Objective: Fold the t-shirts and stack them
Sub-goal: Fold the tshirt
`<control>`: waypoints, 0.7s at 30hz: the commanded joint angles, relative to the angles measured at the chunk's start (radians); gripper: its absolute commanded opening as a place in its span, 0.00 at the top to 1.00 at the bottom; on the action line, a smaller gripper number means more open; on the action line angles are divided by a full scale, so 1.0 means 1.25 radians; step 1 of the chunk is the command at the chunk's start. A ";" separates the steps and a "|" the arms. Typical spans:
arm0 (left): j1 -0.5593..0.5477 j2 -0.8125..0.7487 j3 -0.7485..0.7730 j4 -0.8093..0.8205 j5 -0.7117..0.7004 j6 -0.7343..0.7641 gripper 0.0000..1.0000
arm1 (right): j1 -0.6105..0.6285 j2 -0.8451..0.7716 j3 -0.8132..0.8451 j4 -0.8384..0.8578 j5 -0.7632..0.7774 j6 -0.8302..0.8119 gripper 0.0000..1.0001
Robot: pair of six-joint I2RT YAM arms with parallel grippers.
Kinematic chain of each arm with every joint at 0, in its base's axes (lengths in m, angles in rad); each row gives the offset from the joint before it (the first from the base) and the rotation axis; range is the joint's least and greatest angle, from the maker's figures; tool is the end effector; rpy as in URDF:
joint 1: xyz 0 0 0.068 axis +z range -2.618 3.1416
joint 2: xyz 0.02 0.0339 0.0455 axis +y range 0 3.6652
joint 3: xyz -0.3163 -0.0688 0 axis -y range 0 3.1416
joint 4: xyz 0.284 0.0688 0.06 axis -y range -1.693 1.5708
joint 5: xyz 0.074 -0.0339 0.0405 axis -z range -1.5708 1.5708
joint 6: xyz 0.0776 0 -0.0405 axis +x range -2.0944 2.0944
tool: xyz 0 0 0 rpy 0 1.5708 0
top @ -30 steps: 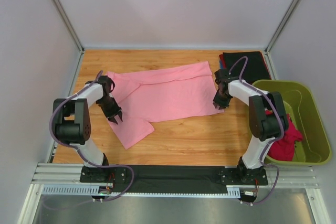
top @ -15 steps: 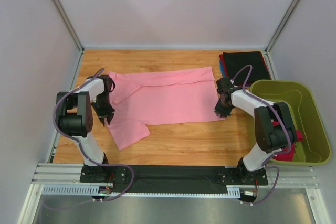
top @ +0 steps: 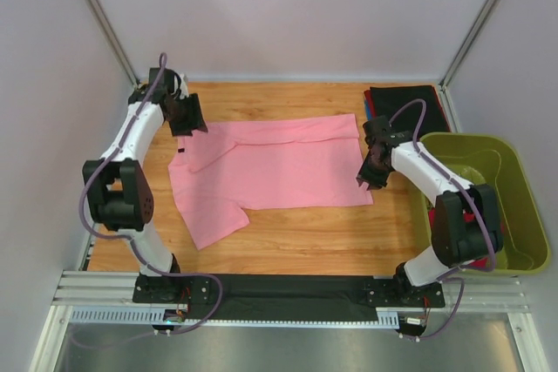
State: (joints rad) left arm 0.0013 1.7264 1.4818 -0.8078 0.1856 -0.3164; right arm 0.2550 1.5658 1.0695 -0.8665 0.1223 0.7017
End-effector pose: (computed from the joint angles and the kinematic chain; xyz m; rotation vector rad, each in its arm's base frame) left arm 0.4336 -0.0138 0.2849 -0.3528 2.6139 -0.3521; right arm 0.3197 0.0736 0.1996 0.6606 2.8248 -0.0183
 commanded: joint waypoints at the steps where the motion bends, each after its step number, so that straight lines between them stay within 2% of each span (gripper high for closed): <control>1: 0.001 0.140 0.115 0.087 0.152 0.122 0.41 | 0.003 -0.049 0.045 0.000 -0.074 -0.052 0.70; 8: 0.000 0.323 0.342 0.065 0.169 0.198 0.41 | 0.003 -0.055 0.117 0.028 -0.151 -0.110 0.66; 15: 0.000 0.398 0.349 0.103 0.229 0.234 0.42 | 0.003 0.010 0.190 0.026 -0.193 -0.115 0.65; 21: 0.000 0.433 0.351 0.104 0.234 0.235 0.44 | 0.003 0.056 0.238 0.017 -0.198 -0.113 0.66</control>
State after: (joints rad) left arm 0.0013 2.2475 1.8889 -0.7044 0.4435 -0.0608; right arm 0.2550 1.6184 1.3144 -0.8536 -0.1040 0.5755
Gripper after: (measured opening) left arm 0.563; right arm 0.345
